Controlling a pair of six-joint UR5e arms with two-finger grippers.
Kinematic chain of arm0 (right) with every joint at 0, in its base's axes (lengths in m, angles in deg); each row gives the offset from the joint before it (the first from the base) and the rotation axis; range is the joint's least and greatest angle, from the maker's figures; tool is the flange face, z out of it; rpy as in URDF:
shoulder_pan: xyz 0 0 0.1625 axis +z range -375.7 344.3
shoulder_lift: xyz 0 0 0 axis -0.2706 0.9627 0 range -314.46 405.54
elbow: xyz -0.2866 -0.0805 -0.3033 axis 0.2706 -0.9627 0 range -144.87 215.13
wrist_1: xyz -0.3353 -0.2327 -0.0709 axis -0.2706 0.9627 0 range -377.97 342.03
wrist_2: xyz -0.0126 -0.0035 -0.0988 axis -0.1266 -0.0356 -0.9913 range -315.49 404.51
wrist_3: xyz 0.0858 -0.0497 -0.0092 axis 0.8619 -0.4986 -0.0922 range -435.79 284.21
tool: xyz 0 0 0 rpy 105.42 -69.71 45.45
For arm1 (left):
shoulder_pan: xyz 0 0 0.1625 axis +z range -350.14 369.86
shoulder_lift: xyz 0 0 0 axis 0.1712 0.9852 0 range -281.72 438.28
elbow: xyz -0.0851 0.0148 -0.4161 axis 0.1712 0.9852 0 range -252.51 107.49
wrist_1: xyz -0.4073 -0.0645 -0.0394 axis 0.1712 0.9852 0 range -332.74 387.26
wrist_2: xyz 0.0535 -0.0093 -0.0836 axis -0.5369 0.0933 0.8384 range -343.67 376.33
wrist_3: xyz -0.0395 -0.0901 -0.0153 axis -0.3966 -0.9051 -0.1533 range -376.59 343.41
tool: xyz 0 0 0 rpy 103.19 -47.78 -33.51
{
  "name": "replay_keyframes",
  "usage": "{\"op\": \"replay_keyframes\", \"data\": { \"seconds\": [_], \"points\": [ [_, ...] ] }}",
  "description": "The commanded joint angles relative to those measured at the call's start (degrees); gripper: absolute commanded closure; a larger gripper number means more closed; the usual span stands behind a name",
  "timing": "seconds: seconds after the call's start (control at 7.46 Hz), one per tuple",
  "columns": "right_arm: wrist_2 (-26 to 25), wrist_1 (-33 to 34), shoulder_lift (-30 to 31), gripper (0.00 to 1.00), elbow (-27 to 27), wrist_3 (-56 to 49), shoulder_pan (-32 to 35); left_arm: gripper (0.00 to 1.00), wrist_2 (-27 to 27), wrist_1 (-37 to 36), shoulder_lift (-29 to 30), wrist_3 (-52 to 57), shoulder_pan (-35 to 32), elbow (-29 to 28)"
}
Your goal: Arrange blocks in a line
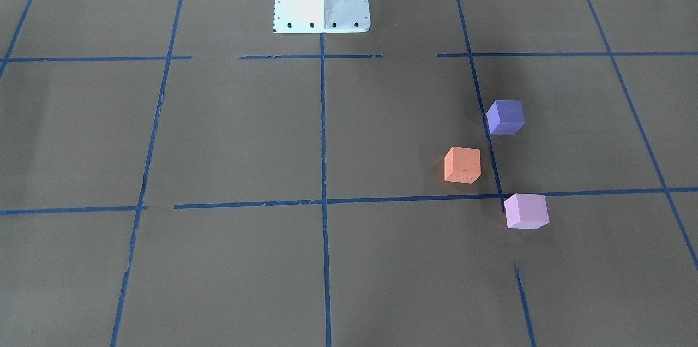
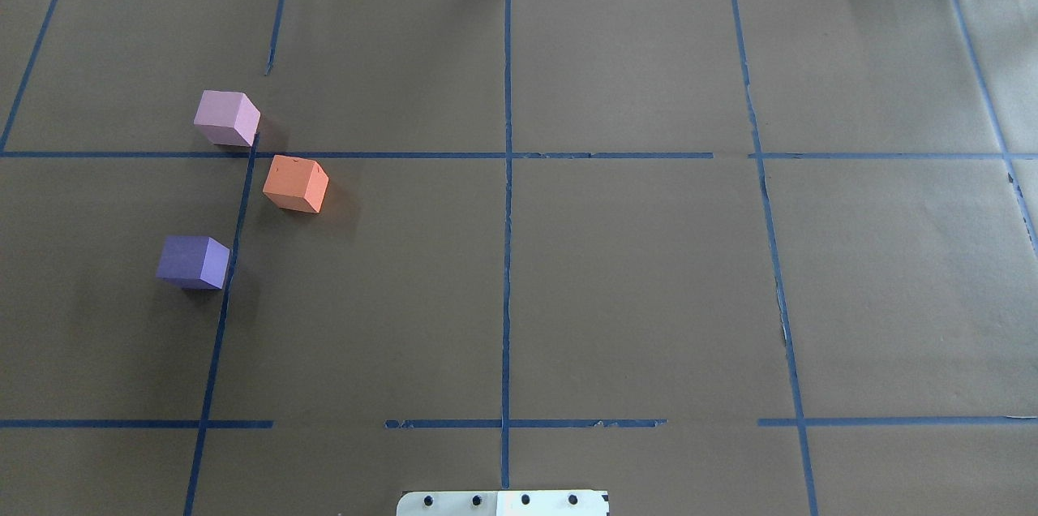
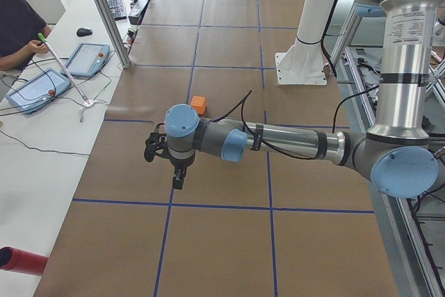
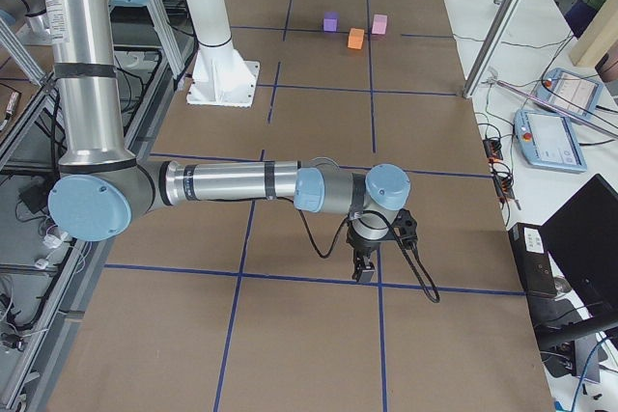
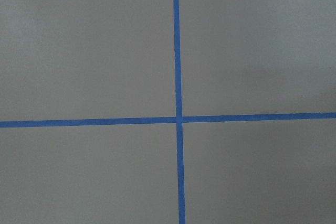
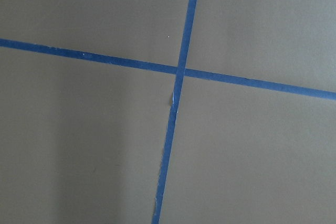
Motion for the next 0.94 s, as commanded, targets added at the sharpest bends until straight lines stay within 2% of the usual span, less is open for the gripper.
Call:
{"op": "replay_keyframes", "data": {
  "seconds": [0.0, 0.27, 0.4, 0.54, 0.67, 0.8],
  "points": [
    [0.0, 0.0, 0.0, 0.00, 0.0, 0.0, 0.0, 0.01, 0.0, 0.1, 3.8, -9.9, 6.7, 2.7],
    [0.0, 0.0, 0.0, 0.00, 0.0, 0.0, 0.0, 0.00, 0.0, 0.5, 8.1, -16.8, 12.5, 3.3],
    [0.0, 0.0, 0.0, 0.00, 0.0, 0.0, 0.0, 0.00, -2.5, 1.0, 11.8, -20.5, 15.9, 3.3],
    [0.0, 0.0, 0.0, 0.00, 0.0, 0.0, 0.0, 0.00, -7.5, 0.7, 15.3, -24.5, 20.6, 3.0],
    [0.0, 0.0, 0.0, 0.00, 0.0, 0.0, 0.0, 0.00, -10.0, 0.2, 17.7, -25.9, 24.5, 2.3],
    [0.0, 0.0, 0.0, 0.00, 0.0, 0.0, 0.0, 0.00, -10.0, -1.5, 19.7, -25.9, 26.4, 1.8]
  ]
}}
